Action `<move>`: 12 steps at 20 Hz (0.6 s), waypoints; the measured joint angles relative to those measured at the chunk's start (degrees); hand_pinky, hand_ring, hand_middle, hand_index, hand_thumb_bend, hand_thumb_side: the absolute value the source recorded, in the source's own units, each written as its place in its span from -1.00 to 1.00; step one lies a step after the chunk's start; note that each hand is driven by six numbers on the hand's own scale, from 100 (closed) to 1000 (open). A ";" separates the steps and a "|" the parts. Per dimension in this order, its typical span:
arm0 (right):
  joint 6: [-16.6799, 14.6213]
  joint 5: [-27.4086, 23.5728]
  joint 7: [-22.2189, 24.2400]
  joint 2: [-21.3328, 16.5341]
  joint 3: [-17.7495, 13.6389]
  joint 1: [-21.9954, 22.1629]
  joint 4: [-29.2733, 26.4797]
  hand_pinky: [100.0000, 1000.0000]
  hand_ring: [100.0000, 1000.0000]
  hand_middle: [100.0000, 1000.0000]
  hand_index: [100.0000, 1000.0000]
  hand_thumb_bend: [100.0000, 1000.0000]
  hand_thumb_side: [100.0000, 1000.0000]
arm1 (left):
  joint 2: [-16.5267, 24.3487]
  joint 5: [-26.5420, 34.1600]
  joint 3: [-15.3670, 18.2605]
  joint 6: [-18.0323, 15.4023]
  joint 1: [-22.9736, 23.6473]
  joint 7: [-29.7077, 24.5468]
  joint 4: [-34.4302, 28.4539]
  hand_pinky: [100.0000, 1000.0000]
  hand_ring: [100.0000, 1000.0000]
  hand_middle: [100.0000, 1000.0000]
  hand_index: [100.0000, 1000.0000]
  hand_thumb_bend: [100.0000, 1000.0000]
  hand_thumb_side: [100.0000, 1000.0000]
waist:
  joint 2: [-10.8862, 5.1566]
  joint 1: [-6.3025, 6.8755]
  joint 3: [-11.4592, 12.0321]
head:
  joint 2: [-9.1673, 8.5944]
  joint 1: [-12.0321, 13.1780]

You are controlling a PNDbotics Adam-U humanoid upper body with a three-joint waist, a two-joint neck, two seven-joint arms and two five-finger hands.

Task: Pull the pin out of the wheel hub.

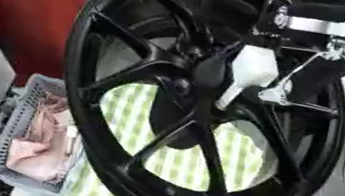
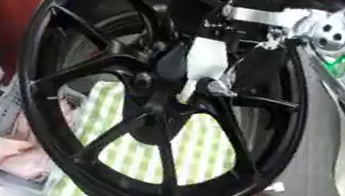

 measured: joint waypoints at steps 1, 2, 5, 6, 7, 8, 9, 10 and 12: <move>0.06 -0.20 -0.14 0.00 -0.03 0.00 -0.19 0.26 0.12 -0.31 -0.02 -0.79 -1.00 | 0.00 -0.01 0.00 0.00 0.00 0.00 0.00 0.68 0.50 0.08 0.47 -0.86 -0.03 | 0.00 0.01 -0.01 | 0.00 0.00; 0.15 -0.66 -0.31 -0.02 -0.20 -0.01 -0.61 0.25 0.10 -0.34 -0.05 -0.78 -1.00 | 0.00 -0.01 0.00 0.00 0.00 0.00 0.00 0.68 0.50 0.08 0.47 -0.86 -0.03 | 0.00 0.05 -0.05 | 0.00 0.00; 0.46 -2.88 -0.78 -0.74 -0.95 -0.08 -2.51 0.24 0.08 -0.36 -0.07 -0.78 -1.00 | 0.00 -0.04 0.01 0.01 0.00 0.01 0.00 0.68 0.50 0.08 0.46 -0.86 -0.03 | -0.01 0.20 -0.24 | 0.01 0.01; 0.57 -3.62 -0.89 -1.16 -1.26 -0.10 -3.34 0.24 0.07 -0.37 -0.08 -0.78 -1.00 | 0.00 -0.04 0.02 0.01 0.01 0.02 0.00 0.68 0.50 0.08 0.46 -0.86 -0.03 | -0.02 0.26 -0.27 | 0.01 0.01; 0.70 -4.35 -0.98 -1.64 -1.62 -0.17 -4.23 0.24 0.07 -0.37 -0.08 -0.78 -1.00 | 0.00 -0.05 0.04 0.01 0.01 0.03 0.00 0.68 0.50 0.08 0.46 -0.86 -0.03 | -0.03 0.32 -0.29 | 0.02 0.02; 0.83 -5.13 -1.04 -2.17 -2.06 -0.31 -5.17 0.24 0.06 -0.39 -0.09 -0.79 -1.00 | 0.00 -0.05 0.08 0.00 0.02 0.05 0.00 0.68 0.50 0.08 0.46 -0.86 -0.03 | -0.05 0.36 -0.33 | 0.03 0.03; 0.97 -5.85 -1.08 -2.73 -2.61 -0.43 -6.13 0.24 0.06 -0.39 -0.09 -0.79 -1.00 | 0.00 -0.05 0.13 -0.03 0.03 0.09 0.00 0.68 0.50 0.08 0.46 -0.85 -0.03 | -0.09 0.38 -0.37 | 0.03 0.04; 1.16 -6.53 -1.17 -3.29 -3.23 -0.53 -7.05 0.24 0.05 -0.40 -0.10 -0.79 -1.00 | 0.00 -0.05 0.17 -0.06 0.04 0.14 0.00 0.68 0.50 0.08 0.46 -0.85 -0.03 | -0.16 0.38 -0.42 | 0.03 0.06; 1.60 -7.83 -1.41 -4.37 -4.59 -0.55 -8.66 0.24 0.04 -0.41 -0.11 -0.80 -1.00 | 0.00 -0.05 0.33 -0.13 0.09 0.23 0.00 0.68 0.50 0.08 0.46 -0.85 -0.03 | -0.29 0.40 -0.65 | 0.04 0.17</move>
